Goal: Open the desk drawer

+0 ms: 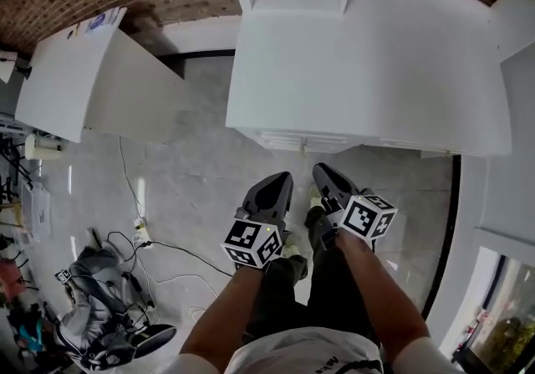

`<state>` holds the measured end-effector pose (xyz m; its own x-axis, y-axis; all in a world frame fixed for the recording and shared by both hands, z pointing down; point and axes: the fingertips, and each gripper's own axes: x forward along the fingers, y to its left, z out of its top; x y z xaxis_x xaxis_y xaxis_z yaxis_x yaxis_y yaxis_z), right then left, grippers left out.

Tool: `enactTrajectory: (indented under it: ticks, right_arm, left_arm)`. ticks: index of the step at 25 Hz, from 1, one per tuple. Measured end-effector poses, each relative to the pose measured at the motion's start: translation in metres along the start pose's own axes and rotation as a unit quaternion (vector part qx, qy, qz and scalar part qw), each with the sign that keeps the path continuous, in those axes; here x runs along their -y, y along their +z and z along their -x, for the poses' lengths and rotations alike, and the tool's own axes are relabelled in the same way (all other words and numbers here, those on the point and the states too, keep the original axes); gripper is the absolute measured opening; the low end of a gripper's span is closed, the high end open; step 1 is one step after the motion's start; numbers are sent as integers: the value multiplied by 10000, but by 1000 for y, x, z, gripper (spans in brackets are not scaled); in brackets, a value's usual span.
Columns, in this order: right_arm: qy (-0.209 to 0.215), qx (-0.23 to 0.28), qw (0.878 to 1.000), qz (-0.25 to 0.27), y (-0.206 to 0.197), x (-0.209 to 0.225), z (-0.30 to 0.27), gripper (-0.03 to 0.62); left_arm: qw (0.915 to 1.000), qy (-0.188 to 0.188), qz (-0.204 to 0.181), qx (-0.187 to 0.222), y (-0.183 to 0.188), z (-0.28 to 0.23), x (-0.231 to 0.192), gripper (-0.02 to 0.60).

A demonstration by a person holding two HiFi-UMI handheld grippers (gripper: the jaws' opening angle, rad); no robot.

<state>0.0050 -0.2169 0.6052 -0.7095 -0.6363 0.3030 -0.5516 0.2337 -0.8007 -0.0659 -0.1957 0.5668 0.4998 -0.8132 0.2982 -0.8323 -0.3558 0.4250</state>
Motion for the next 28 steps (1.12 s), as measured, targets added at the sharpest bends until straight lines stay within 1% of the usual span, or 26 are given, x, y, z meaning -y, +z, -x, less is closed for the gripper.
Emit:
enactTrajectory:
  ticks: [4,6,7,8,12,18,22,24,28]
  right_arm:
    - [-170,-139,9996,-184,-15,58,-37,26]
    - [-213,-217,9990,-338,-25,80,-53,47]
    - [-222,-244,9986,-423,-30,90,-60,72]
    - [-230,-261,9982,-495,-35,98,-66,84]
    - [-225,-240,9968,-726,-45,123,-90,94]
    - [-101,-84,9946,-1027,-45,133,-113,102]
    - [-138,-128,9947,-1008,-45,134,-120,101]
    - [-129,-94,9950,-989,-45,133,-122,84]
    - [-159,-22,9950,-989,-45,132,-120,78]
  left_arm:
    - [9997,174,166,-89,-34,-44,-40,11]
    - [9995,209,216,-120,-48,-58,-53,12]
    - [9994,217,232,-128,-54,-63,-57,11]
    - [9994,222,240,-126,-59,-66,-61,11]
    - [9993,276,242,-20,-73,-76,-76,11]
    - [9995,264,162,47,-83,-81,-88,12]
    - [9996,241,128,91,-80,-85,-89,11]
    - [9996,220,107,114,-78,-85,-90,11]
    - [9997,191,81,144,-75,-82,-89,11]
